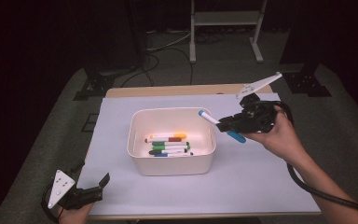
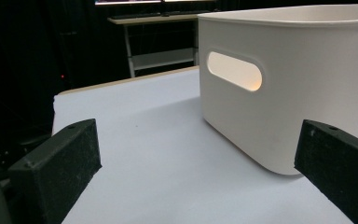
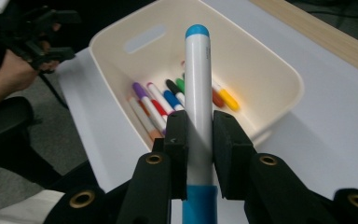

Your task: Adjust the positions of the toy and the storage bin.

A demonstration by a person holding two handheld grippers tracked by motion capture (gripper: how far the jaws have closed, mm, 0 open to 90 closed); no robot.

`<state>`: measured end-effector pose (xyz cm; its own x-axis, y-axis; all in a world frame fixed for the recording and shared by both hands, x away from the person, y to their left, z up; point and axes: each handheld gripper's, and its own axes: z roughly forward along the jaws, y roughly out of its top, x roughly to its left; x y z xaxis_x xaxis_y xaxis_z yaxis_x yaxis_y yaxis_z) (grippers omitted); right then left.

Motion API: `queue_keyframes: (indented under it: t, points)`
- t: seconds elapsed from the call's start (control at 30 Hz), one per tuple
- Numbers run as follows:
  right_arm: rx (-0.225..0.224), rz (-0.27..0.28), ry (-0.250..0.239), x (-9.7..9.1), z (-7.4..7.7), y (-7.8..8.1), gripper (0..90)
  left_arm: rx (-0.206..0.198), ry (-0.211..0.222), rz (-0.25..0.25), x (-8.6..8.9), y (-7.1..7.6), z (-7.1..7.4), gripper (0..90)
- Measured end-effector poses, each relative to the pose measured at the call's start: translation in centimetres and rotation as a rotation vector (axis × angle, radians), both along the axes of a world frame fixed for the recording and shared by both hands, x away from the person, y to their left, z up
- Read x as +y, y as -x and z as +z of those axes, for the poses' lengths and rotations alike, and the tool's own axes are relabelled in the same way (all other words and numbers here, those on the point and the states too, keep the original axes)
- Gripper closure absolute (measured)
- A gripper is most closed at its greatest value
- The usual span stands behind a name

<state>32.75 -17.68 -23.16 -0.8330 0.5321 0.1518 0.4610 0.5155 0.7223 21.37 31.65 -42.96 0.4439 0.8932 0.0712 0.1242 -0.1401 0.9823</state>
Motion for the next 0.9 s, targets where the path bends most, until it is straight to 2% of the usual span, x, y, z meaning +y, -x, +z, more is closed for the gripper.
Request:
queue_keyframes:
  t: [0.17,0.4,0.67,0.9]
  points:
    - [0.015,0.072,0.017,2.7,0.2,-0.4,75.6,-0.002,-0.002,-0.002,0.0,0.0,0.0,0.0]
    - [0.056,0.16,0.037,6.1,-0.7,-1.3,75.6,-0.001,0.001,-0.003,0.0,0.0,0.0,0.0]
    - [0.098,0.238,0.062,9.8,-2.4,-2.5,75.6,-0.001,0.001,-0.002,0.1,-0.1,-0.1,0.0]
    - [0.143,0.3,0.084,13.0,-4.5,-3.5,75.6,-0.005,0.001,-0.002,0.2,0.0,0.0,0.0]
